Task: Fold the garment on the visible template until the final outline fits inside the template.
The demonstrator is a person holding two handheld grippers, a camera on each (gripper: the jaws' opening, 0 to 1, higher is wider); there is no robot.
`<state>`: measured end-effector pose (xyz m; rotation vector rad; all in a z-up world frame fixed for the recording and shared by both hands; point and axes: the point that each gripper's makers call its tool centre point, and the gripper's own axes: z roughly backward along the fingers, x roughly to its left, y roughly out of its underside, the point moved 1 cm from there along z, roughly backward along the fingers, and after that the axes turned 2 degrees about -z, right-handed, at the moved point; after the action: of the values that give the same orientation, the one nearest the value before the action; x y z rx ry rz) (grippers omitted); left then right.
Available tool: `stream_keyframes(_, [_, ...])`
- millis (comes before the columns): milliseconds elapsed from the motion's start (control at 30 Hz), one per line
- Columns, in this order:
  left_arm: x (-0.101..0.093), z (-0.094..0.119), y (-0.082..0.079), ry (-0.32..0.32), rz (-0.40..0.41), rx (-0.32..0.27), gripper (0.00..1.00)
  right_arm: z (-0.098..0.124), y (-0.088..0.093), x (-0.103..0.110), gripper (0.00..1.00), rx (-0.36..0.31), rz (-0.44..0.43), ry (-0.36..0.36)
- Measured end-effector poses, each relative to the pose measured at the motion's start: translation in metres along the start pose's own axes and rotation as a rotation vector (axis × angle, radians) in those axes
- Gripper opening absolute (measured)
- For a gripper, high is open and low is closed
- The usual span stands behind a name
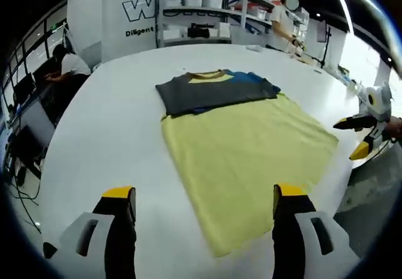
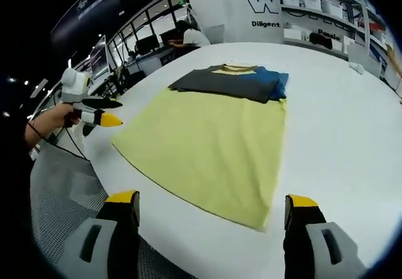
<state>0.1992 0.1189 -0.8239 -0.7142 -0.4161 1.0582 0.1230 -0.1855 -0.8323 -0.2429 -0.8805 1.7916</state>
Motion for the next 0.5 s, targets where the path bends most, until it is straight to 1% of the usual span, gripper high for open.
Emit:
stream_keyframes(100, [-0.004, 0.001, 0.009, 0.003, 0.011, 0.016, 0.81, 0.0, 0.002, -0.002, 0.88, 0.001, -0.017, 0.006])
stream_keyframes(167, [-0.002, 0.003, 0.015, -0.024, 0.033, 0.049, 0.74, 0.001, 0.004, -0.004, 0.84, 0.01, -0.027, 0.018])
stream_keyframes(233, [-0.004, 0.005, 0.02, -0.031, 0.039, 0.081, 0.69, 0.001, 0.006, -0.01, 0.81, 0.022, -0.034, 0.049])
stream_keyframes(267, [-0.002, 0.006, 0.021, -0.059, 0.036, 0.079, 0.66, 0.001, 0.006, -0.012, 0.78, 0.02, -0.032, 0.057])
stream_keyframes(300, [-0.001, 0.007, 0.022, -0.064, 0.034, 0.081, 0.62, 0.001, 0.006, -0.013, 0.76, 0.019, -0.032, 0.061])
stream_keyframes(333, [-0.002, 0.008, 0.025, -0.065, 0.035, 0.096, 0.59, 0.002, 0.007, -0.015, 0.74, 0.019, -0.042, 0.074])
stream_keyframes(367, [-0.005, 0.009, 0.027, -0.061, 0.036, 0.095, 0.56, 0.002, 0.008, -0.016, 0.71, 0.018, -0.048, 0.076])
stream_keyframes(467, [-0.009, 0.008, 0.033, -0.048, 0.046, 0.106, 0.53, 0.003, 0.01, -0.022, 0.66, 0.028, -0.064, 0.097])
stream_keyframes(500, [-0.01, 0.008, 0.041, -0.052, 0.065, 0.141, 0.53, 0.003, 0.011, -0.025, 0.64, 0.03, -0.064, 0.107])
